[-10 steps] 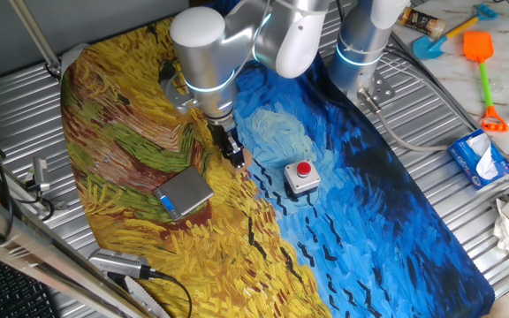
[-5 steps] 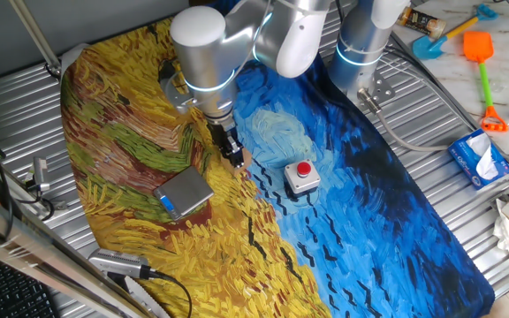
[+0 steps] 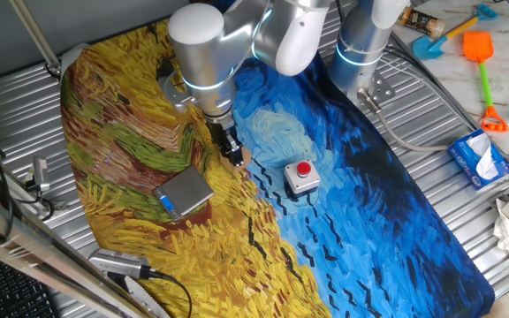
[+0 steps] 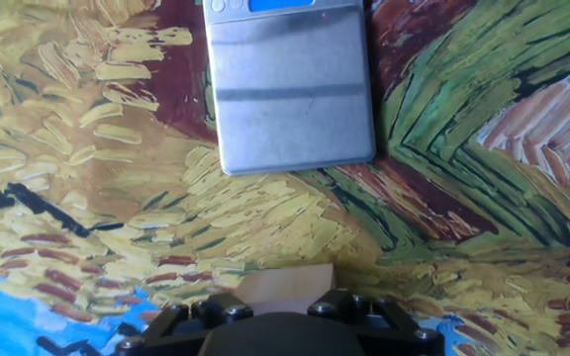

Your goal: Place the block on the scale

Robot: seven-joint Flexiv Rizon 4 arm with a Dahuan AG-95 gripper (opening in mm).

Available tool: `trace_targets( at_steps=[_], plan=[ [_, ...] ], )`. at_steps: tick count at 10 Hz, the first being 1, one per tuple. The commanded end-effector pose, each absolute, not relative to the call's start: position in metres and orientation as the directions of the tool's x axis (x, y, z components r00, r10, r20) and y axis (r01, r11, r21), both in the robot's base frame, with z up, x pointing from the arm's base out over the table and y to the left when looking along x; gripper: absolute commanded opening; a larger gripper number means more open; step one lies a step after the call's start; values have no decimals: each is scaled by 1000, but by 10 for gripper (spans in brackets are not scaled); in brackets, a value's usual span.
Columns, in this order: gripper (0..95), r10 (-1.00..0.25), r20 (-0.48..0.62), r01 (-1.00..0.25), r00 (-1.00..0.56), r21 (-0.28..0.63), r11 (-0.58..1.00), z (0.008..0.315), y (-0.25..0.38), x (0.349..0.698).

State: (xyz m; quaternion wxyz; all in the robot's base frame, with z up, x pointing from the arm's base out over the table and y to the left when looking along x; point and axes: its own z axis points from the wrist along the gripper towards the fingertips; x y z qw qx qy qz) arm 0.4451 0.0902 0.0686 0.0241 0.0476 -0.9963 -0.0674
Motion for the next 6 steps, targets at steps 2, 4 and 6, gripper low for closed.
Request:
trace_targets(
  at_steps=[2,4,6],
  plan=[
    [0,-99,43,-92,-994,139,986,78,90,448],
    [0,-106,50,-98,-993,137,986,87,87,455],
    [0,-106,54,-98,-993,136,986,92,84,461]
  ],
)
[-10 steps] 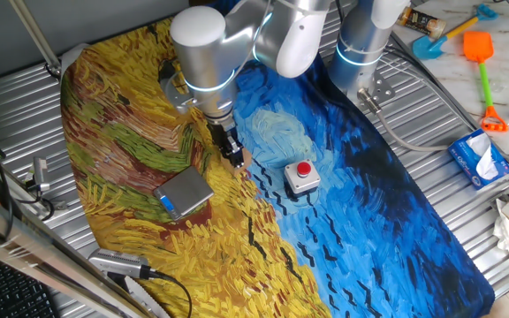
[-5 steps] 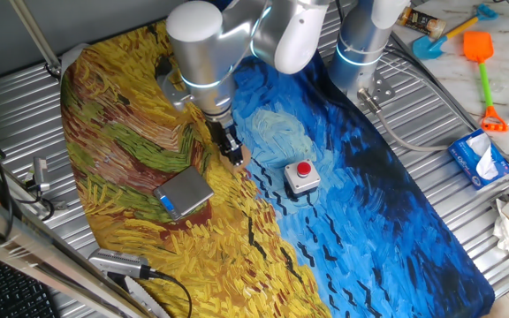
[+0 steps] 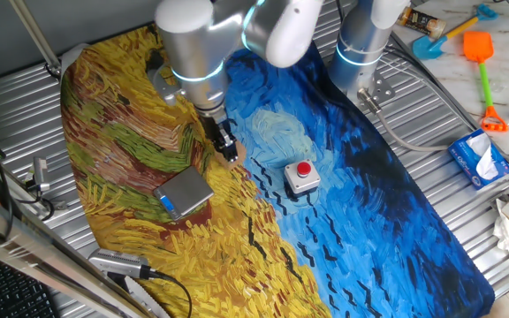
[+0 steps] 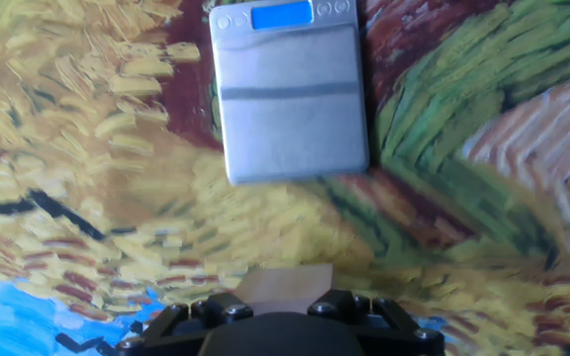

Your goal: Place the block on the scale

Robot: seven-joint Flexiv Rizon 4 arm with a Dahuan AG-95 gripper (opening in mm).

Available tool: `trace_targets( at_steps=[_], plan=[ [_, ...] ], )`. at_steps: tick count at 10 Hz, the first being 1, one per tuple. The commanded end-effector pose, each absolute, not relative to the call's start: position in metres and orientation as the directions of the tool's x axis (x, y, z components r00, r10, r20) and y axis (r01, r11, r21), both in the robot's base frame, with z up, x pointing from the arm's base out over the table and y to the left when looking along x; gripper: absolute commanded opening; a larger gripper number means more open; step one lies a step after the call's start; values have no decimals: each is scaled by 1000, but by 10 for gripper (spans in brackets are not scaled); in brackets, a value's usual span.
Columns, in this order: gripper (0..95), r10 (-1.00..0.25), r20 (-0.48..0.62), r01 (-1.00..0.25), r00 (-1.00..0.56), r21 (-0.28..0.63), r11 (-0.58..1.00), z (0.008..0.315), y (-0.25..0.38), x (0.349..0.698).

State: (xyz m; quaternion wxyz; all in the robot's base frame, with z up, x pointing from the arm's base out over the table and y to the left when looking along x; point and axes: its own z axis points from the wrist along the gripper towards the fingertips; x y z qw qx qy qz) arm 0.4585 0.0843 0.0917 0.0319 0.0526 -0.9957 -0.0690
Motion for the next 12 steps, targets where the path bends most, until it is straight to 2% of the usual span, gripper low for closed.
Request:
trace_targets(
  at_steps=[1,8,12],
  plan=[
    [0,-102,55,-93,-993,135,986,95,84,466],
    [0,-97,76,-87,-992,117,989,120,81,518],
    [0,-96,67,-88,-993,110,990,117,86,531]
  ],
)
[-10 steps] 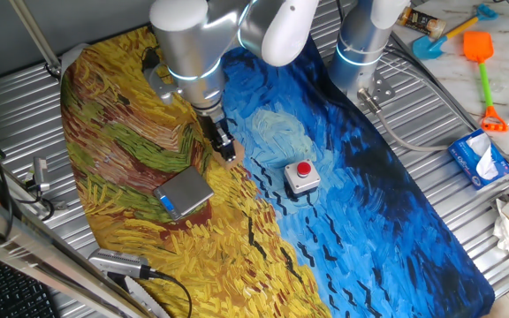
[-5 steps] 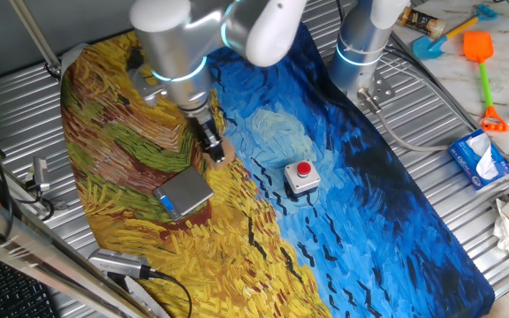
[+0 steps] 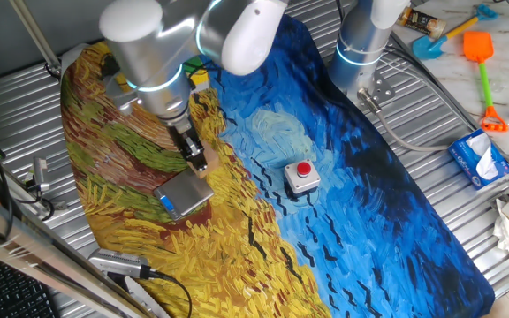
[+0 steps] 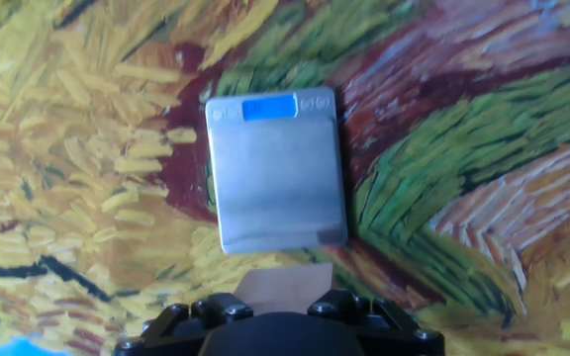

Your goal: Place the block on the scale

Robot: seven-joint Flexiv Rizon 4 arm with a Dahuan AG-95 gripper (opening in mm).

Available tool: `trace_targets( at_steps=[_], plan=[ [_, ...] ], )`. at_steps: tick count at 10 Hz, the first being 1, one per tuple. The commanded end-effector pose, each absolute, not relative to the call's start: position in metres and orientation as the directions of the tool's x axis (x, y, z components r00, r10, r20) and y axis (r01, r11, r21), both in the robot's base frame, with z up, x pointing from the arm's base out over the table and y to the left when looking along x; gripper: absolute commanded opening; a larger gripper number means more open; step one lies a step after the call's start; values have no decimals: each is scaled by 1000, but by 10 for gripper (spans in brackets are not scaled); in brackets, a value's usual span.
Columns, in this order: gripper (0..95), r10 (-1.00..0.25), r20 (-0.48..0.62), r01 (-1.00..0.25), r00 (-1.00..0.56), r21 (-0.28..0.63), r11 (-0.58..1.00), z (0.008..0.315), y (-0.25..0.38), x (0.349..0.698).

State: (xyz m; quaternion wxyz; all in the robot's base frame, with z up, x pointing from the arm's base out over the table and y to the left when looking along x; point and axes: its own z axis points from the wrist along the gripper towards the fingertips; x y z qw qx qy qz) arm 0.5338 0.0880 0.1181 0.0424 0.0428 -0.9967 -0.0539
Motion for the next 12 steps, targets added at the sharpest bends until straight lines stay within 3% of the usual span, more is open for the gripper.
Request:
trace_targets(
  at_steps=[1,12],
  plan=[
    [0,-96,67,-88,-993,109,990,116,85,531],
    [0,-106,80,-100,-991,77,992,116,85,531]
  ],
)
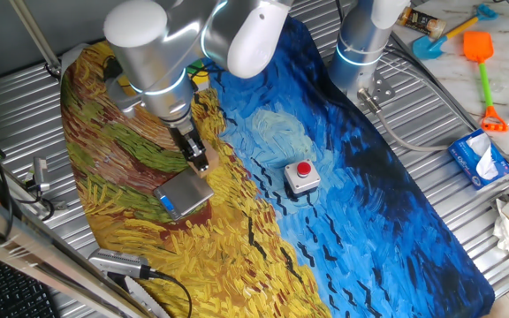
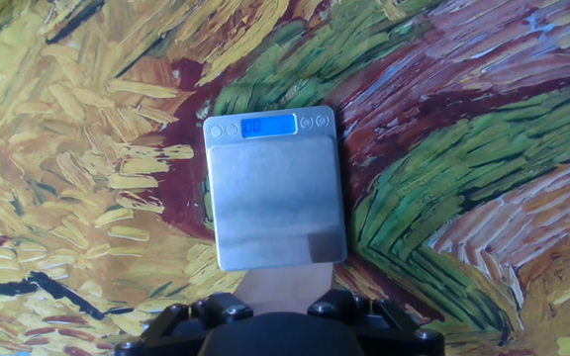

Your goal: Place the block on the scale

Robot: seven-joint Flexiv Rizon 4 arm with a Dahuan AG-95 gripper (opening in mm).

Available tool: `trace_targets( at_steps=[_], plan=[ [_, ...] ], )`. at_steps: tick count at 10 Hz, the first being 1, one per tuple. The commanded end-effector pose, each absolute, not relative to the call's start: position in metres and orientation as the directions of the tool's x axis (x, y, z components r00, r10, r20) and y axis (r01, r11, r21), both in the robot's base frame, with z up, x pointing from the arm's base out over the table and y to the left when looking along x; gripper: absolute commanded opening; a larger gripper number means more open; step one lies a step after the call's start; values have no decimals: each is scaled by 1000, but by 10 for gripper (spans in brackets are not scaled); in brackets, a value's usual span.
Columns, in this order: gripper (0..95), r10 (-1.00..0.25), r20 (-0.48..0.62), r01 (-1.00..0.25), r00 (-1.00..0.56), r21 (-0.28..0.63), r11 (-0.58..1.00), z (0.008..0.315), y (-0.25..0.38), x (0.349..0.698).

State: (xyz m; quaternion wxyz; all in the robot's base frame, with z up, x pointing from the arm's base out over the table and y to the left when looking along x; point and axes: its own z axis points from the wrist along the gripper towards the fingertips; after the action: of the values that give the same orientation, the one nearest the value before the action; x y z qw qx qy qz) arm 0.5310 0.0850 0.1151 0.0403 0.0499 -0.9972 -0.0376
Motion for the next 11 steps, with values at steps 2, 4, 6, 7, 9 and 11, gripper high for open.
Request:
trace_targets(
  at_steps=[2,4,6,7,9,11],
  plan=[
    [0,-128,78,-122,-989,74,990,116,85,531],
    [0,-146,66,-141,-987,77,987,116,85,531],
    [0,-147,64,-142,-987,78,987,116,85,531],
    [0,-145,63,-140,-987,78,987,116,85,531],
    [0,-148,45,-144,-988,79,986,116,85,531],
    [0,-147,33,-144,-989,77,987,116,85,531]
  ],
)
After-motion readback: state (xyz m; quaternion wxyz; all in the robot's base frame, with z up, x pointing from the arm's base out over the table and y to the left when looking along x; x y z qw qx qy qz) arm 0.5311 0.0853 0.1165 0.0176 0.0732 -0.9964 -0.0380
